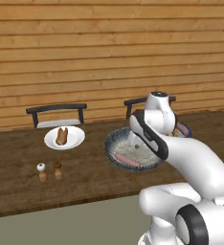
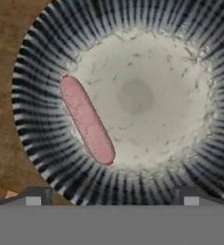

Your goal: Place one bun and one sausage from the bowl on each plate.

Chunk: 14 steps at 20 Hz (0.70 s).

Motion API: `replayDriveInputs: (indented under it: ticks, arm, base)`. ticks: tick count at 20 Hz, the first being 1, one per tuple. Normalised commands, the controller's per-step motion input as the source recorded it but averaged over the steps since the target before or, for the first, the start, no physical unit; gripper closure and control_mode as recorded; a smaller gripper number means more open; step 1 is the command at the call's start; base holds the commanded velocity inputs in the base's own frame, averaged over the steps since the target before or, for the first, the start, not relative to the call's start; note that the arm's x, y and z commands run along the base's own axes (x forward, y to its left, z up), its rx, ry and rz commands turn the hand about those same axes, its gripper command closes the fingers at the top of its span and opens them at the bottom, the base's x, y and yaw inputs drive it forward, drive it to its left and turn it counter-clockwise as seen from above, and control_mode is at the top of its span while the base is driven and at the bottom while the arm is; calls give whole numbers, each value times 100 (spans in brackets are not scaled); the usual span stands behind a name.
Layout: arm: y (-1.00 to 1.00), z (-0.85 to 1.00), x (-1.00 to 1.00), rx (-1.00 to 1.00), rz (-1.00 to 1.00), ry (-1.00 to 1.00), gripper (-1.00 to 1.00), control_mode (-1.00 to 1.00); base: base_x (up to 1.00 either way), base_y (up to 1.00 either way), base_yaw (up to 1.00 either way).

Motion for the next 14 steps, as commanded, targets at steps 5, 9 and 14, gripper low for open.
replayDriveInputs:
  ticks: [5, 9, 14]
  arm:
    - [33, -34, 0, -2, 0, 15, -100, -100]
    - [30, -27, 0, 0, 0, 12, -100, -100]
    - [10, -16, 34, 0, 0, 12, -100, -100]
  base:
    - [0, 0, 0]
    - [0, 0, 0]
    - [0, 0, 0]
